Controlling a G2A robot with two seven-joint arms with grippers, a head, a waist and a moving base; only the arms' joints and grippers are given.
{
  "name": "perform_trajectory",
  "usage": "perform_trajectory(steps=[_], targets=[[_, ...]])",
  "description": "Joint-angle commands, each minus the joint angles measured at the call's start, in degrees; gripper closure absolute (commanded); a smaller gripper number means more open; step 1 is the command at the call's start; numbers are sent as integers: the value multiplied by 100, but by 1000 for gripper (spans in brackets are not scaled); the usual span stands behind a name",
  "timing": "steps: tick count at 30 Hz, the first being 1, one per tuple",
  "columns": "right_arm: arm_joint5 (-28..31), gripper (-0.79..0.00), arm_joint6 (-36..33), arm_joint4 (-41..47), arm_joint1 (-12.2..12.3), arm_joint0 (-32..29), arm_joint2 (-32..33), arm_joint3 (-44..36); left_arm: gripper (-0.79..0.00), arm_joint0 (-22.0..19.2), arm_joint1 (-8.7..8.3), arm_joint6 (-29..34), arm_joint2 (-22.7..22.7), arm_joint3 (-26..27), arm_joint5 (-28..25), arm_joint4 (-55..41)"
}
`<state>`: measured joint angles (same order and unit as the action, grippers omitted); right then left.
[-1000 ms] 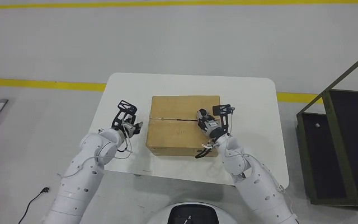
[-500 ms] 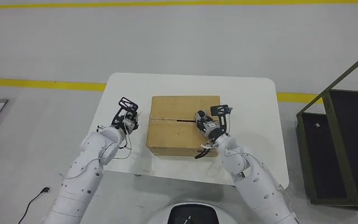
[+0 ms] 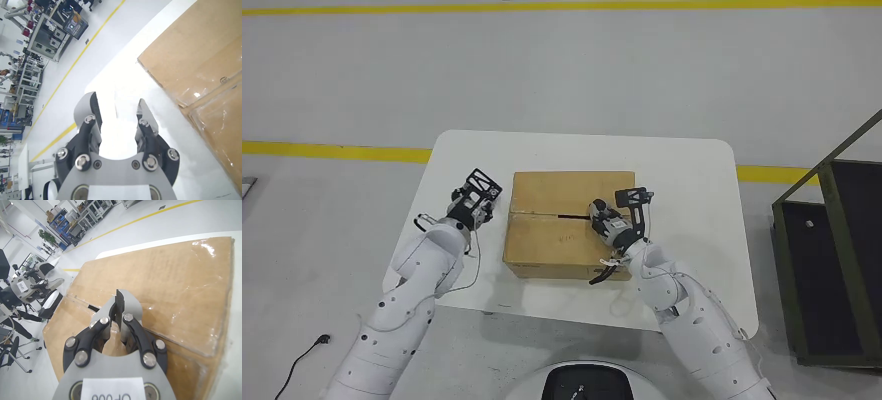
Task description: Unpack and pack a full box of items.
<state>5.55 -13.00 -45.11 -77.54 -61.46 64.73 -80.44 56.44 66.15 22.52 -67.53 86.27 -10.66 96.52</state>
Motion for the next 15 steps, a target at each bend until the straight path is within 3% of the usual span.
perform_trajectory(steps=[1,15], targets=[[0,0,-13,9,-3,2,5,1,-785,-32,9,-15,26,-24,9,91],[-20,0,-78,27,-23,0,10,-16,-785,-433,145,-355,245,-572,322,368]])
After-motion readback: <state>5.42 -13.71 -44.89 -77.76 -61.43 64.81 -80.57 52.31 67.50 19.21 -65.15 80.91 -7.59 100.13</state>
